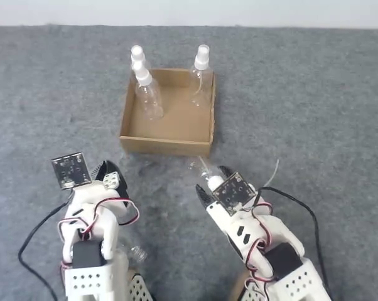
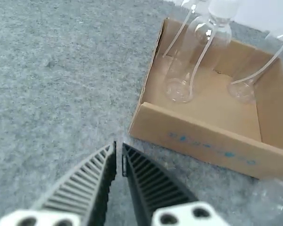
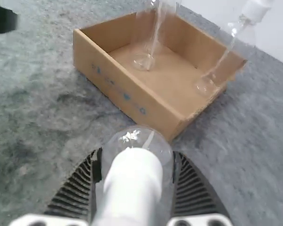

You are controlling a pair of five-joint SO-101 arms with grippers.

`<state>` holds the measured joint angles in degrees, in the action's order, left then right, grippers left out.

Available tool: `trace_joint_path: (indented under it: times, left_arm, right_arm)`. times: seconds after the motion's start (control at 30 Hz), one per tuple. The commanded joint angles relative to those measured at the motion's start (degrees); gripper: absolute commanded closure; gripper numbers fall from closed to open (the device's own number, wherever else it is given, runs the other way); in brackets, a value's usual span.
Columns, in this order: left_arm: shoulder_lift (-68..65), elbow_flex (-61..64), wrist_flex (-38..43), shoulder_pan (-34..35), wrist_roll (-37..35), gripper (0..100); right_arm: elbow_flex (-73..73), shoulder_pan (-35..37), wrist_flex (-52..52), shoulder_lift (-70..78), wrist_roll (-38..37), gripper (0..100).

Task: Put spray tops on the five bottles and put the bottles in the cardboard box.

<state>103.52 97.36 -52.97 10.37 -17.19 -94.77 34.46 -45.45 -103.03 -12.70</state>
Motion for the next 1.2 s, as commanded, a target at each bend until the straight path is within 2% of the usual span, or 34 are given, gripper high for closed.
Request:
trace_joint_path:
  times: [0.0,0.27,0.47,0.7,1.0,1.17]
  left_arm:
    - [0.88,-0.84,-2.46,0.35,0.70,99]
    - [0.97,-0.84,-2.37,-0.26,0.70,99]
    - [0.88,-0.84,-2.73,-2.46,0.70,99]
    - [0.88,-0.84,-4.57,-2.46,0.70,99]
    - [1.23,-0.84,-5.98,-2.99,0.70,99]
    - [1.32,-0.84,-6.07,-2.99,0.70,99]
  right_arm:
    - [8.88,-3.82,-5.41,-0.48,-0.35,99.2]
    - [15.56,-8.84,-7.52,-0.13,-1.49,99.2]
    - [22.68,-9.36,-12.26,-0.04,-5.89,99.2]
    - [30.15,-9.27,-12.18,0.84,-8.44,99.2]
    - [39.21,-9.36,-2.77,23.60,-8.09,99.2]
    - [47.03,-9.10,-1.71,37.67,-8.00,99.2]
